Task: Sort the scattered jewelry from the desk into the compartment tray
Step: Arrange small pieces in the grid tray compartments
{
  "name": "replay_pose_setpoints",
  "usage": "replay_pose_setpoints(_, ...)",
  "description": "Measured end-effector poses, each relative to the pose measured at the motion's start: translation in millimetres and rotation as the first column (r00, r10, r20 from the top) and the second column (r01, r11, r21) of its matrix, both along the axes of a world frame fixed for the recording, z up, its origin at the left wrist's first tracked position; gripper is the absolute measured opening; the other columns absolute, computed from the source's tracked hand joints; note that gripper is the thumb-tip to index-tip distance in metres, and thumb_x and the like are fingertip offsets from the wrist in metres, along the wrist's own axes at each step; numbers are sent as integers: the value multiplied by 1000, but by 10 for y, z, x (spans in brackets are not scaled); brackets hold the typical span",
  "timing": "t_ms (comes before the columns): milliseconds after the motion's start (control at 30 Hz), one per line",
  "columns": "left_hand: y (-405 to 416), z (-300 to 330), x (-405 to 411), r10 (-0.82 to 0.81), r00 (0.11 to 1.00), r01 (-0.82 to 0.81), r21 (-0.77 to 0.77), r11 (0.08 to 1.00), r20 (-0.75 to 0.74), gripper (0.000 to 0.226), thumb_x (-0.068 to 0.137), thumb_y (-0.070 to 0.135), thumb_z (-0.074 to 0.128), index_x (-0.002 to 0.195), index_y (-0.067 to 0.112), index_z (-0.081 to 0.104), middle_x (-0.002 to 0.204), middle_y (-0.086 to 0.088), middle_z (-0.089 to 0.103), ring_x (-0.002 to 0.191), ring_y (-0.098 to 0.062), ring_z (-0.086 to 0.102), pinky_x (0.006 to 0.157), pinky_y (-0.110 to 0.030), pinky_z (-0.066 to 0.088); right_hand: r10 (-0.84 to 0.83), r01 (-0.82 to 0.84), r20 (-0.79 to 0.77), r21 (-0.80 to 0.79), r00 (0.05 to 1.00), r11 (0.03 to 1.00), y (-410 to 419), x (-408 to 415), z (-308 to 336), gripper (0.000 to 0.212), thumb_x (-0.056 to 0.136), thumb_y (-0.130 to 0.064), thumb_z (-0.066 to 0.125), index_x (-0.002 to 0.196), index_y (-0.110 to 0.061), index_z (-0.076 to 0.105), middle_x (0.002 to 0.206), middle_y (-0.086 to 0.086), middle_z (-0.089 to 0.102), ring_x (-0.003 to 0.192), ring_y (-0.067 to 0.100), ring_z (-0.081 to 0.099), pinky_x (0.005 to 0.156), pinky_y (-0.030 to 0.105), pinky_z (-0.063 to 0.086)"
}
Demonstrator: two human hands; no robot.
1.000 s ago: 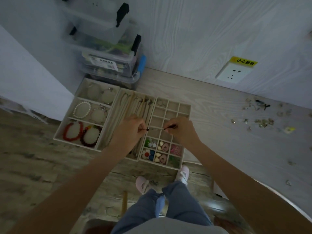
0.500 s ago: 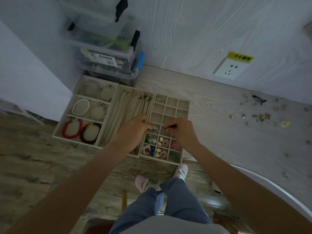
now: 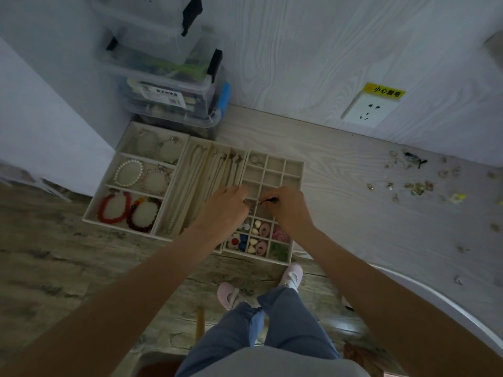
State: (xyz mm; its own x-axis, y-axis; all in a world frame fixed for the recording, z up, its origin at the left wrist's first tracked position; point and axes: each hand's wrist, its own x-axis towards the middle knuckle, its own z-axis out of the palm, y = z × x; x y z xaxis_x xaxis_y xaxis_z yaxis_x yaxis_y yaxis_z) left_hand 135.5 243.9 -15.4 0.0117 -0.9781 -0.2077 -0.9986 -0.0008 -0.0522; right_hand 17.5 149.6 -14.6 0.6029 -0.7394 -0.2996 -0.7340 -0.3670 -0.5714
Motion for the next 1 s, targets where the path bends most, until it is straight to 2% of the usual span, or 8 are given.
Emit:
replay_pose_setpoints(167, -76, 14, -68, 48, 994, -60, 121, 991, 101, 23, 91, 7, 49, 109, 8, 62, 124, -11, 48, 114, -26, 46, 101, -38, 34, 36, -36, -11, -14, 999, 999, -13, 17, 16, 27, 91, -3, 52, 108, -11, 71, 114, 6, 68, 103, 17, 61, 77, 6, 30)
replay_pose_setpoints(267, -124, 26, -96, 72, 994, -84, 156, 984, 80, 22, 90, 7, 51, 109, 7, 62, 129, -11, 46, 121, -27, 42, 106, -39, 31, 22, -22, 1, 6, 1000, 1000, -16, 27, -8, 25, 88, -1, 54, 103, -9, 72, 108, 7, 69, 100, 19, 63, 77, 10, 35)
replay_pose_setpoints(400, -97, -45, -23, 155, 975, -139, 104, 985, -162, 30, 91, 9, 54, 120, 15, 60, 120, -7, 51, 110, -23, 50, 98, -34, 40, 7, -7, 29, 2, 1000, 1000, -6, 22, -56, 19, 86, -2, 57, 92, -12, 71, 96, 7, 71, 89, 20, 65, 74, 26, 50)
replay_pose_setpoints(500, -83, -66, 71, 305, 834, -303, 80, 950, -461, 23, 90, 8, 57, 112, 11, 63, 108, -8, 59, 94, -20, 60, 84, -33, 51, 43, -43, 2, -40, 999, 998, 10, 26, -58, 18, 88, -6, 57, 93, -13, 73, 96, 5, 71, 89, 18, 65, 75, 23, 48)
replay_pose_setpoints(567, -70, -88, 125, 357, 742, -380, 83, 921, -567, 16, 89, 7, 59, 104, 8, 64, 100, -8, 66, 88, -17, 63, 81, -32, 53, 88, -89, -7, -50, 996, 995, 15, 48, -32, 20, 88, -4, 56, 98, -9, 73, 98, 8, 71, 92, 20, 64, 78, 22, 44)
replay_pose_setpoints(633, -52, -103, 153, 360, 709, -396, 80, 915, -607, 17, 88, 6, 59, 105, 7, 62, 96, -7, 69, 86, -16, 65, 80, -34, 54, 153, -155, -28, -64, 988, 986, 20, 78, -11, 24, 88, -1, 54, 102, -7, 72, 99, 13, 68, 93, 25, 62, 79, 25, 42)
replay_pose_setpoints(833, -69, -113, 145, 301, 763, -383, -25, 923, -572, 23, 89, 13, 60, 112, 11, 62, 95, -3, 70, 91, -18, 64, 79, -36, 53, 216, -229, -96, -170, 972, 958, 61, 121, 13, 21, 89, -5, 53, 107, -11, 61, 101, 12, 66, 90, 29, 63, 72, 32, 46)
replay_pose_setpoints(1000, -86, -142, 139, 243, 837, -351, -141, 926, -490, 23, 87, 14, 61, 110, 12, 61, 107, -7, 60, 100, -23, 57, 83, -36, 46, 253, -274, -130, -185, 959, 944, 75, 161, 49, 19, 90, -7, 53, 104, -13, 65, 99, 11, 62, 88, 28, 61, 73, 33, 47)
